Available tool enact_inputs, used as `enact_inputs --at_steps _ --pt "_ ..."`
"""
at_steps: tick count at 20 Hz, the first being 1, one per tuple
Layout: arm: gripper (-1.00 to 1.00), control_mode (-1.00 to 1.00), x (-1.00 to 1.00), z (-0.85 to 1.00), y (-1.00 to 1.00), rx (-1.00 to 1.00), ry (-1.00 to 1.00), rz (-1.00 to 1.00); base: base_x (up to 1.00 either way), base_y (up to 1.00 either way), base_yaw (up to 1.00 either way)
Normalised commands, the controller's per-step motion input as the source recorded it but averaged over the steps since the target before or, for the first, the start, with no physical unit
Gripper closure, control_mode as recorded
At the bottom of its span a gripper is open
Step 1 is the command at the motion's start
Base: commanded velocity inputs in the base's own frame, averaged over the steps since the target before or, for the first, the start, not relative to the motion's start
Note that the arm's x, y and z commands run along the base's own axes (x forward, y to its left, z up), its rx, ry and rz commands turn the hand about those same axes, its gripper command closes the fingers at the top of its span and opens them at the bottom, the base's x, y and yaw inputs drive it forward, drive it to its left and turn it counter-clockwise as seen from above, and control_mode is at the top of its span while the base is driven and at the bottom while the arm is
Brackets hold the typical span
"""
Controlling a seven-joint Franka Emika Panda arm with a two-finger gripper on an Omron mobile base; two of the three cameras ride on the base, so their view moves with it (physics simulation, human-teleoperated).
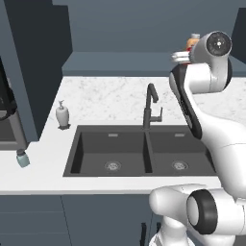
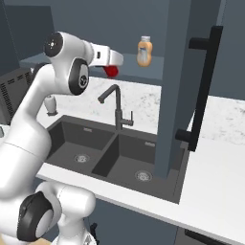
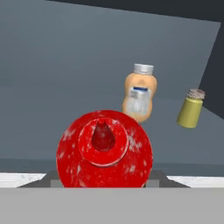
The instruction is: Put the shaker and condiment bottle from the counter next to their counterparts in the cabinet.
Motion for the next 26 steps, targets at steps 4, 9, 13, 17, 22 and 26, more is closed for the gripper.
enact_inputs --at_steps 4,9,13,17,22,26 --pt "1.00 -1.00 0.00 -0.28 0.16 0.00 0.08 0.00 0.00 0.00 0.00" --pt "1.00 -1.00 0.08 -0.13 0.06 -0.02 0.01 0.00 0.00 0.00 0.00" --pt "1.00 -1.00 0.35 0.00 0.00 0.00 0.00 0.00 0.00 0.00 0.00" --pt "1.00 -1.00 0.38 0.01 0.00 0.00 0.00 0.00 0.00 0.00 0.00" --pt "1.00 -1.00 0.40 0.05 -0.01 0.00 0.00 0.01 0.00 0.00 0.00" --pt "1.00 -1.00 0.38 0.16 -0.08 0.00 0.00 0.00 0.00 0.00 0.00"
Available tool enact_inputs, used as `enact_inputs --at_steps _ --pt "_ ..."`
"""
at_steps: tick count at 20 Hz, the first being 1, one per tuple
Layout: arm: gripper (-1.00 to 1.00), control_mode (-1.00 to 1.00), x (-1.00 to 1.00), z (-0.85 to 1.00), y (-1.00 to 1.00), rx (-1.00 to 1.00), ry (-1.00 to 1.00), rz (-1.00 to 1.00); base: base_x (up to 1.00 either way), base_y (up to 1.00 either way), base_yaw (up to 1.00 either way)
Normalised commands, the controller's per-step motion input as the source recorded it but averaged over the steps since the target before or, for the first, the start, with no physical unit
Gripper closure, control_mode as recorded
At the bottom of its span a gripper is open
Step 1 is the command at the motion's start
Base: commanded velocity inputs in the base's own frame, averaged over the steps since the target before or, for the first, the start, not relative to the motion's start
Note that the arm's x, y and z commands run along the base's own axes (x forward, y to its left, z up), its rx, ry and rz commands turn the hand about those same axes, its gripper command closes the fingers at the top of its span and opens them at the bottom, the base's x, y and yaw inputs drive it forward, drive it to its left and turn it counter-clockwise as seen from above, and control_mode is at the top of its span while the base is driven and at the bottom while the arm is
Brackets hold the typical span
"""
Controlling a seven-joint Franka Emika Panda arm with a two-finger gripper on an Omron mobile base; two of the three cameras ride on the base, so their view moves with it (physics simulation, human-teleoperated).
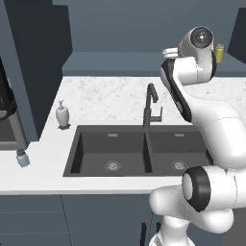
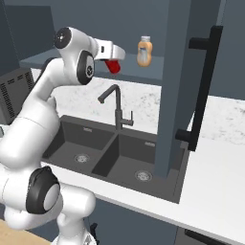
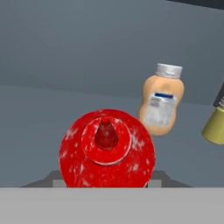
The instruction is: Put the shaker and condiment bottle from the counter next to their counterparts in the cabinet.
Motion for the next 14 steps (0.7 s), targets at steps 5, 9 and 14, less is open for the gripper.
enact_inputs --at_steps 5,9,14 --pt "1.00 -1.00 0.29 0.04 -0.06 0.00 0.00 0.00 0.00 0.00 0.00" --pt "1.00 -1.00 0.13 -0.22 -0.01 0.00 0.00 0.00 0.00 0.00 0.00" --pt "1.00 -1.00 0.13 -0.36 -0.09 -0.01 0.00 0.00 0.00 0.00 0.00"
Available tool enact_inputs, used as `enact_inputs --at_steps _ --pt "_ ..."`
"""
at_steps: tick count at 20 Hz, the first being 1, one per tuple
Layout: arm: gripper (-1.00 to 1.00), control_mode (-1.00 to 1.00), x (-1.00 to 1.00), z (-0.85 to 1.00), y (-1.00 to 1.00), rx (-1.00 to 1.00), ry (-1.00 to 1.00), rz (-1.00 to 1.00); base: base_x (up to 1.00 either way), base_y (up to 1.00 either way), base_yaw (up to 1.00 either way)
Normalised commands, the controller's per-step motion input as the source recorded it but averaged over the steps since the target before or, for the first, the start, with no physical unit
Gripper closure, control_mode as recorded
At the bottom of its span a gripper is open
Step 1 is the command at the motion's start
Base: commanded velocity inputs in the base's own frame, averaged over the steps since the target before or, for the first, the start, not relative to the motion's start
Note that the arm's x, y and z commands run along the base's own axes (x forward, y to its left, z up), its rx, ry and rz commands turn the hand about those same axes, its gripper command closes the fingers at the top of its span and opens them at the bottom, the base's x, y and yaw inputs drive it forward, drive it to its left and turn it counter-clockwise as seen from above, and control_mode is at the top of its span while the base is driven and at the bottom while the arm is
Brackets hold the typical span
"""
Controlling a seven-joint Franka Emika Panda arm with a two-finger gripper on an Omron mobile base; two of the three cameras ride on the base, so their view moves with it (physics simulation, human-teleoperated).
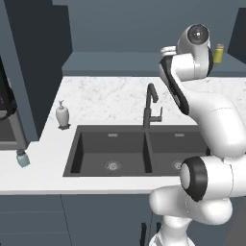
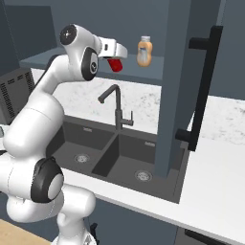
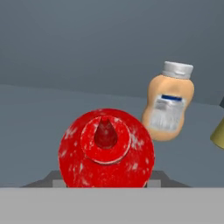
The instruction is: Put the shaker and condiment bottle from the counter next to their counterparts in the cabinet.
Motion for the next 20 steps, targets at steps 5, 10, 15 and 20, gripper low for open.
enact_inputs --at_steps 5,10,15,20 --pt "1.00 -1.00 0.30 -0.32 -0.13 -0.08 -0.08 0.00 0.00 0.00 0.00" --pt "1.00 -1.00 0.20 -0.32 -0.12 -0.04 -0.02 0.00 0.00 0.00 0.00" --pt "1.00 -1.00 0.10 -0.43 -0.09 0.00 0.00 0.00 0.00 0.00 0.00" --pt "-1.00 -1.00 0.00 -0.42 0.00 0.00 0.00 0.00 0.00 0.00 0.00"
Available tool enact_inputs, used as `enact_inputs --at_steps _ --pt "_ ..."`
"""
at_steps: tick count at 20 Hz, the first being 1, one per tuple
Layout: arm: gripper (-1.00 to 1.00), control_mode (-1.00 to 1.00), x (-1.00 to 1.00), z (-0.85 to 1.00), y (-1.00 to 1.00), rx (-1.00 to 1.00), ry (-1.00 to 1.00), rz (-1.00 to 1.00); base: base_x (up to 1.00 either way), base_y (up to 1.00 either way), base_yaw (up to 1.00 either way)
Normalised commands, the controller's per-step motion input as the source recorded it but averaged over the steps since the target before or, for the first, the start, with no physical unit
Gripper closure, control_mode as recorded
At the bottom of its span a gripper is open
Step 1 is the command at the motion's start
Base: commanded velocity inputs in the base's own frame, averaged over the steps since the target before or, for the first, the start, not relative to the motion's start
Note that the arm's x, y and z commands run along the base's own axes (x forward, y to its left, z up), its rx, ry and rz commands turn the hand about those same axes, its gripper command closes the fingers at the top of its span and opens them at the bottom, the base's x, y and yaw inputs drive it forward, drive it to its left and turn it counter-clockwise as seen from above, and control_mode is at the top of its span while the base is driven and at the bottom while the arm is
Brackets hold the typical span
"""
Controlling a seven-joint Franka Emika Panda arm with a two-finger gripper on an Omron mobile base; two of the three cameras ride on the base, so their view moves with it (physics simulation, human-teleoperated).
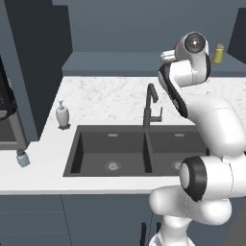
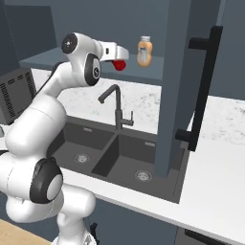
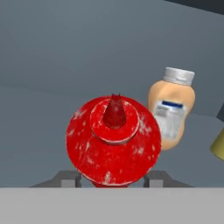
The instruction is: Put the shaker and condiment bottle from the counter next to their counterparts in the cabinet.
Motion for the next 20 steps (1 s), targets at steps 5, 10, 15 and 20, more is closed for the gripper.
enact_inputs --at_steps 5,10,15,20 --pt "-1.00 -1.00 0.14 -0.28 -0.36 0.00 0.00 0.00 0.00 0.00 0.00" --pt "-1.00 -1.00 0.12 -0.25 -0.35 0.00 0.00 0.00 0.00 0.00 0.00" --pt "-1.00 -1.00 0.05 -0.24 -0.24 0.00 0.00 0.00 0.00 0.00 0.00" --pt "-1.00 -1.00 0.27 -0.01 -0.02 -0.04 0.00 0.00 0.00 0.00 0.00"
